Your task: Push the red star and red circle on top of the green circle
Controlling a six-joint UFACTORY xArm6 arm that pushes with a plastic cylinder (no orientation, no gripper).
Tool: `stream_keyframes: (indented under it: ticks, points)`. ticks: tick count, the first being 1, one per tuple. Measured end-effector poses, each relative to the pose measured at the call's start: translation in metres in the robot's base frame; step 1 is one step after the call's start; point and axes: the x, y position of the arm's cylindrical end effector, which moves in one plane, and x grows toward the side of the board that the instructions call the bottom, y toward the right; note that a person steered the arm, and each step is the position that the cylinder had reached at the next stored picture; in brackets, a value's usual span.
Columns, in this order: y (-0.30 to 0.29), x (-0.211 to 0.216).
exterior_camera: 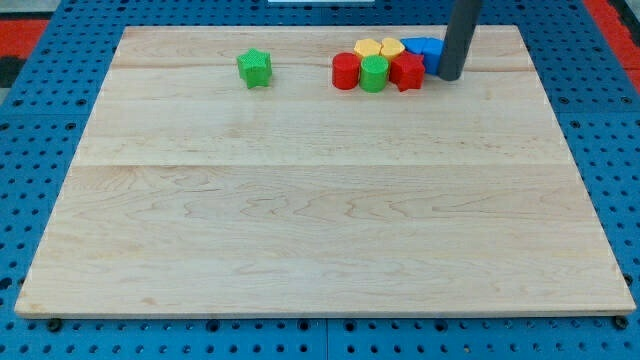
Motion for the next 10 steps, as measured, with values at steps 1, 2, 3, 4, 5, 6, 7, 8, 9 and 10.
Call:
stream_keyframes:
  ticks: [1,2,3,4,5,6,7,8,9,10]
  points:
    - [0.000,-0.005]
    - [-0.022,0.001]
    - [-0.068,0.014]
    - [-0.111,0.048]
    - [-0.130,0.050]
    - [-0.125,0.046]
    - [-0.124,0.037]
    - [-0.130,0.010]
    - [-0.141,-0.012]
    - [-0.143,-0.012]
